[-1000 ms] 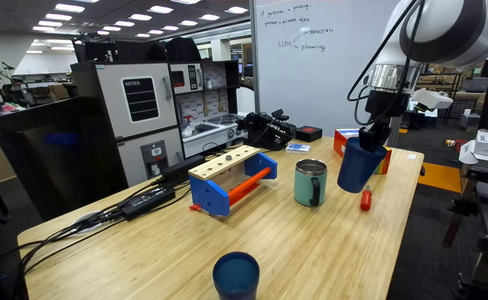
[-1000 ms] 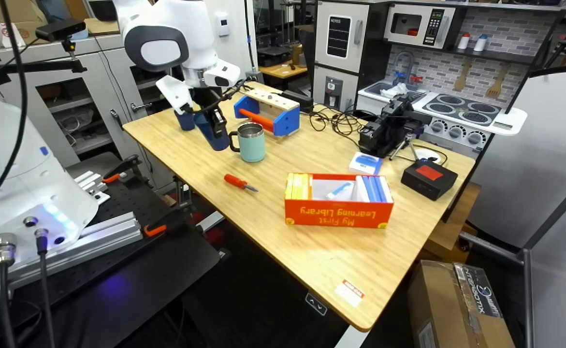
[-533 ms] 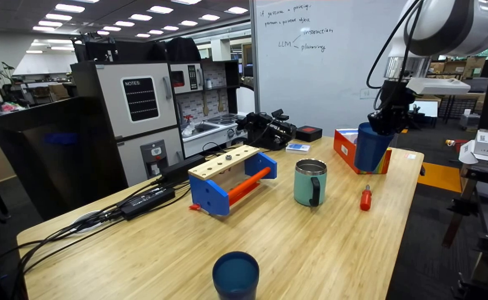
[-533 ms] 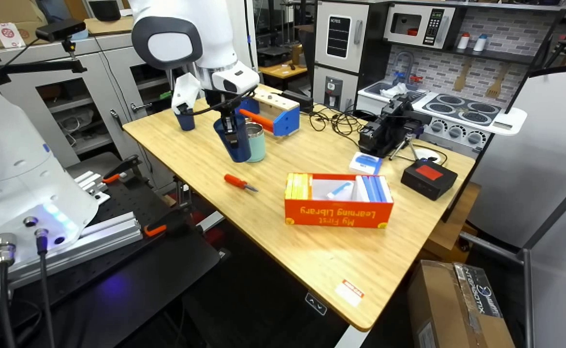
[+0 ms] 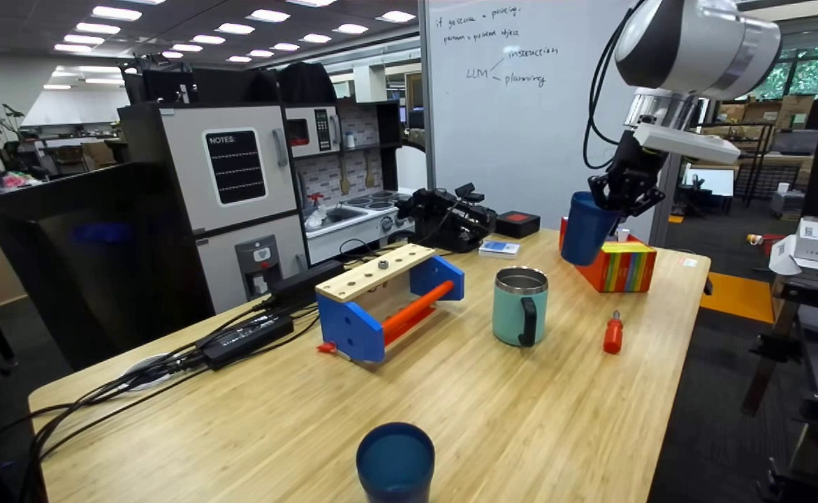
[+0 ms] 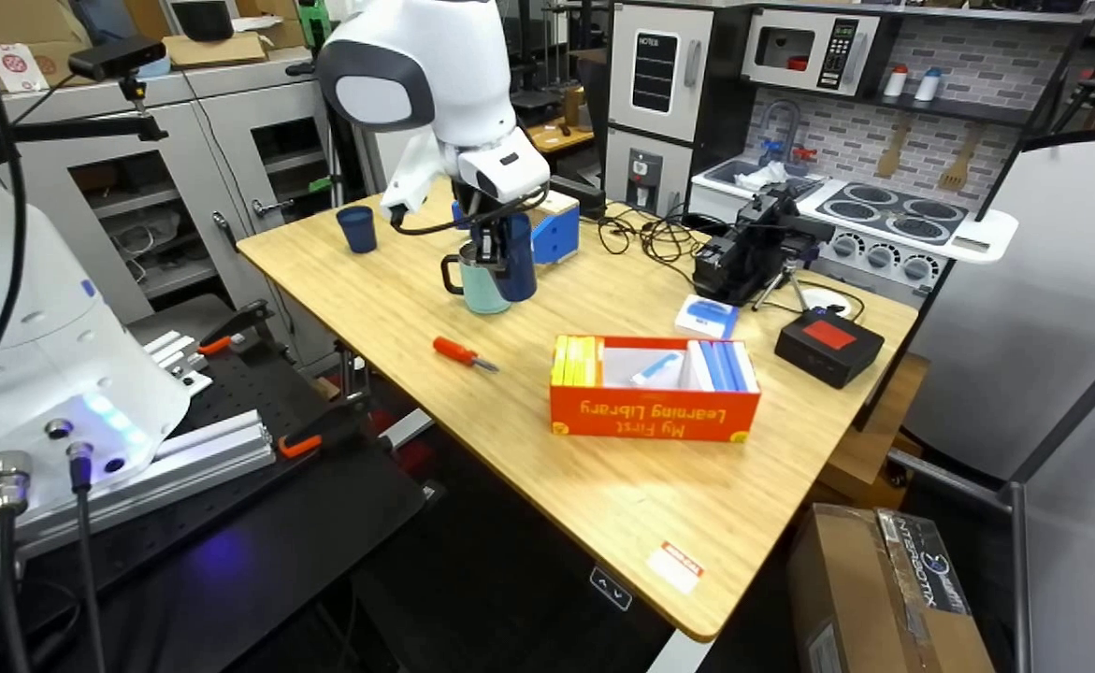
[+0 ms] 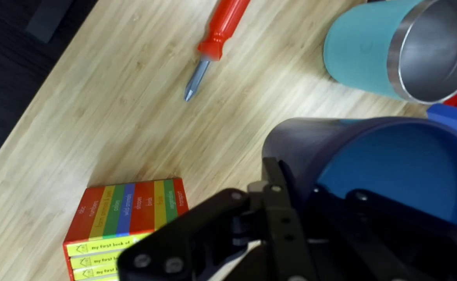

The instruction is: Move the blue cup that's closest to the flask to the right side of the flask

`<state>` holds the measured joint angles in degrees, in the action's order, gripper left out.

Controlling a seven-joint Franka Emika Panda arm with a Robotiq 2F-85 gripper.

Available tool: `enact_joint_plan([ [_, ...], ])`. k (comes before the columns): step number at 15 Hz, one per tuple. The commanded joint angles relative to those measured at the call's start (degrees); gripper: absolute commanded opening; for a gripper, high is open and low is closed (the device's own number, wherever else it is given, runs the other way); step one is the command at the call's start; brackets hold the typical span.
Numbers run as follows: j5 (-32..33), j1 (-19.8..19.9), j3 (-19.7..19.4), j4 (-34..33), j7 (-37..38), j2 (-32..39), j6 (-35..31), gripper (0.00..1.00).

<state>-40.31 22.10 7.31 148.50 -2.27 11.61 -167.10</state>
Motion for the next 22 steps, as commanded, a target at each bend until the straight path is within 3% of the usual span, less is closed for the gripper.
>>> enact_joint_plan([
  [1, -5.24, 2.03, 1.28, -4.78, -1.59, 5.7, -0.94, 0.01],
  [7, -3.54, -0.09, -0.34, -10.31, 2.36, 14.64, -3.0, 0.01],
  [14, -3.64, 0.71, -0.23, -15.87, 3.67, 20.94, -2.04, 0.01],
  [15, -3.62, 0.76, -0.14, -16.3, 3.8, 21.21, -1.67, 0.29],
  [17, -3.57, 0.66, -0.16, -16.7, 4.05, 21.59, -1.62, 0.35],
  [22, -4.31, 1.07, 0.75, -15.92, 3.67, 21.02, -2.46, 0.72],
])
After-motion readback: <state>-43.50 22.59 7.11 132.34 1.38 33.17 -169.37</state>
